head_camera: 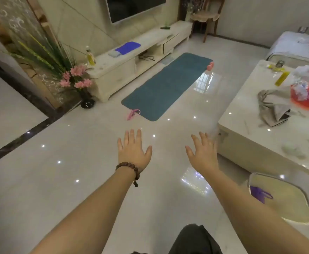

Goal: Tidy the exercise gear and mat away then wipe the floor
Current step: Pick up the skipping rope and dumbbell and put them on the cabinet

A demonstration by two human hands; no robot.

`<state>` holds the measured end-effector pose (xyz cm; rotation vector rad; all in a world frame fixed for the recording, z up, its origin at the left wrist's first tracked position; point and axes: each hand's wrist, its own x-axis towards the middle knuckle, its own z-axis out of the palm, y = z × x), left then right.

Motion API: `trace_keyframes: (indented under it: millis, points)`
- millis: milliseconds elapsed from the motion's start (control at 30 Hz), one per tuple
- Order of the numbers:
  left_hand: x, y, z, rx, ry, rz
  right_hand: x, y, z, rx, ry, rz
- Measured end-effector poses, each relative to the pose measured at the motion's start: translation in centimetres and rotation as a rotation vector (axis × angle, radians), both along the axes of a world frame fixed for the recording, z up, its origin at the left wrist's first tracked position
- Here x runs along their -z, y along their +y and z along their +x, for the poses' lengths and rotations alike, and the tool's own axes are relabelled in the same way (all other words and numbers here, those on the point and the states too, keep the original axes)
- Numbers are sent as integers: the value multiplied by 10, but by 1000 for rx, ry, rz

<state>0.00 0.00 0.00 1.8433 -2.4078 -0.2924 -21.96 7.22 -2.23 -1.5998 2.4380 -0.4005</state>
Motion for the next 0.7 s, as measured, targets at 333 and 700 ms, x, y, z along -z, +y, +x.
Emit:
trace_keyframes:
  millis: [333, 700]
  points:
    - [48, -107, -62, -94, -26, 82, 50, -109, -74, -38, -21, 126]
    - [44, -274, -172, -318, -4, 154, 44, -299, -199, -180, -38, 234]
